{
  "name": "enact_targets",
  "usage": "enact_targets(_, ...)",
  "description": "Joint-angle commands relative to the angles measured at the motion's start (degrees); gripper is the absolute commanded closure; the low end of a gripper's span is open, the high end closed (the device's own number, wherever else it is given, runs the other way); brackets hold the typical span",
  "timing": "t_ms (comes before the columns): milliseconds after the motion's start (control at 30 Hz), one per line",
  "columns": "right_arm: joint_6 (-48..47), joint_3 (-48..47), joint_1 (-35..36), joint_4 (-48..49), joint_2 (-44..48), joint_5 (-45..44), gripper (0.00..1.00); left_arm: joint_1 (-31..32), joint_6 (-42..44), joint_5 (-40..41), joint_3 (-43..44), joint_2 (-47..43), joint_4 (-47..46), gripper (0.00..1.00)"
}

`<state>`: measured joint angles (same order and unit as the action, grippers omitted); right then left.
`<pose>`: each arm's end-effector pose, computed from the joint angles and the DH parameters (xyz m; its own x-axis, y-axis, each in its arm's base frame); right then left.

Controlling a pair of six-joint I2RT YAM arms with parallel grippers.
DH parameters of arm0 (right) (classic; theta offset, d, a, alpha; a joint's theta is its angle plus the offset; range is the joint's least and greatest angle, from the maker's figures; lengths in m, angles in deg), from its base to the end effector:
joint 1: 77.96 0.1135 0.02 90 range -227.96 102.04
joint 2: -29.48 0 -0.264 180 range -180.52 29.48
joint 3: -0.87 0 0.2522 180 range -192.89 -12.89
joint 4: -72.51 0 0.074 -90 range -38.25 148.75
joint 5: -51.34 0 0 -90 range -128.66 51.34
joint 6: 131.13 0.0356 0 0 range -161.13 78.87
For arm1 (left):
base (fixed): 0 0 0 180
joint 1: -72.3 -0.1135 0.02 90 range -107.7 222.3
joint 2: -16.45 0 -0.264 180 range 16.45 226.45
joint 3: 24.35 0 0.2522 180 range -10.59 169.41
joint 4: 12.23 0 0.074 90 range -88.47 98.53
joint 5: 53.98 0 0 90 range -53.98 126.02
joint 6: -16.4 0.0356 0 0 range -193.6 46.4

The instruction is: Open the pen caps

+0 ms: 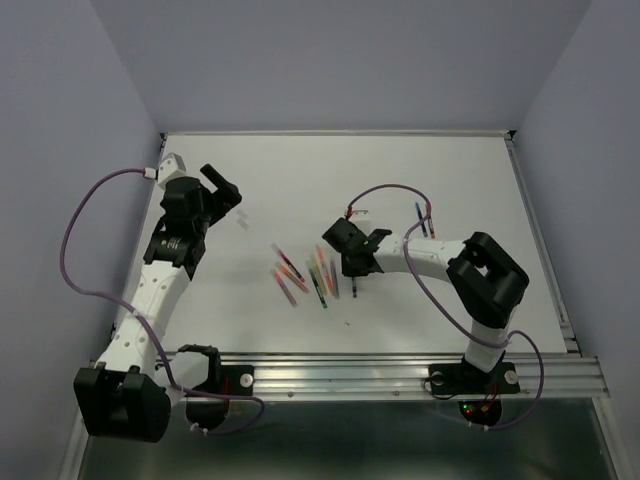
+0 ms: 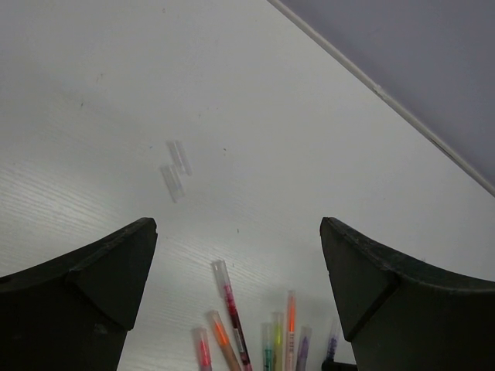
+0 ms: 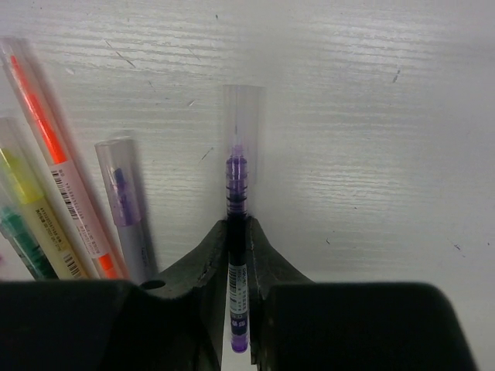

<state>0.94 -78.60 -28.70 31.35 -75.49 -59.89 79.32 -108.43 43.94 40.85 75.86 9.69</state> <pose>0.2436 0.2631 0.1616 -0.8553 -0.0360 -0.5169 -0.0533 0.9984 0.0187 0.2403 -0.0246 0.3358 -0.2204 -0.5428 -0.8104 -0.1660 0.8396 -0.5172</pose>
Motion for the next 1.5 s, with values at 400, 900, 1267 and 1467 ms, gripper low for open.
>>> enact_targets(400, -30.2, 3.7, -5.4, 12.1, 15.7, 12.7, 0.99, 5.8, 0.3, -21.1, -0.3, 5.3, -11.2, 0.01)
enact_targets(900, -34.1, -2.8, -5.9, 15.5, 17.7, 22.0, 0.99, 21.7, -6.2, -14.3, 5.7, 15.5, -14.1, 0.01)
enact_targets(1267, -32.7, -5.1, -5.9, 18.1, 16.9, 23.2, 0.99, 25.1, -9.1, -14.1, 8.7, 21.5, -14.8, 0.1)
enact_targets(1467, -32.7, -5.2, -5.9, 18.8, 17.3, 24.0, 0.99, 25.6, -10.0, -13.8, 9.9, 23.3, -15.7, 0.31)
